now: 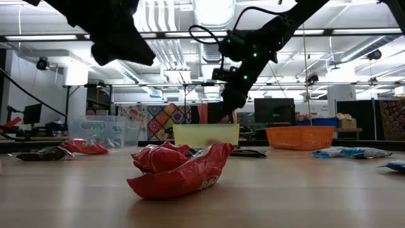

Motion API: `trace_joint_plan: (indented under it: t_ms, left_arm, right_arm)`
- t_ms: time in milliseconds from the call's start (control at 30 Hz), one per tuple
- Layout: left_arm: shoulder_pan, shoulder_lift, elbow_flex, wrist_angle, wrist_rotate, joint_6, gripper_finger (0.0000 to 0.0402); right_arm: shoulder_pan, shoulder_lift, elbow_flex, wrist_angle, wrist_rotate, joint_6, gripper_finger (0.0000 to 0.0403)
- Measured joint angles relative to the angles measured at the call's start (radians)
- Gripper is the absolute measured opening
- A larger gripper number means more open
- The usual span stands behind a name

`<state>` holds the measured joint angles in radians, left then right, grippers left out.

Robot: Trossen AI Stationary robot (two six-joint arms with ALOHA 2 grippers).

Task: Sort candy
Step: Put the red chocolate bar into the yellow bin

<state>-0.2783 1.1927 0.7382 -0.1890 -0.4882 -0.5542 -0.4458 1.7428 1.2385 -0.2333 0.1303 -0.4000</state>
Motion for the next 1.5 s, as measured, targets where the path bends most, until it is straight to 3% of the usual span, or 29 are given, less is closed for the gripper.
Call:
trace_joint_plan:
  t_ms: [233, 700, 867, 1133, 1267, 1500]
  left_arm:
    - [0.000, 0.000, 0.000, -0.055, 0.000, -0.078, 0.0084]
    - [0.003, 0.095, -0.001, -0.151, 0.008, -0.210, 0.0136]
    - [0.005, 0.154, 0.020, -0.299, 0.009, -0.367, 0.0160]
    - [0.031, 0.290, 0.135, -0.664, 0.010, -0.559, 0.0164]
    - [0.035, 0.378, 0.182, -0.788, 0.062, -0.588, 0.0164]
    - [0.059, 0.483, 0.185, -0.849, 0.131, -0.581, 0.0164]
  right_arm:
    - [0.025, -0.055, 0.000, -0.033, -0.008, 0.091, 0.0144]
    - [0.210, -0.188, -0.009, -0.195, -0.008, 0.234, 0.0137]
    - [0.274, -0.190, -0.012, -0.204, -0.003, 0.244, 0.0137]
    - [0.311, -0.185, -0.013, -0.204, 0.001, 0.244, 0.0137]
    - [0.311, -0.185, -0.013, -0.205, 0.001, 0.248, 0.0137]
    - [0.311, -0.185, -0.016, -0.205, 0.000, 0.255, 0.0137]
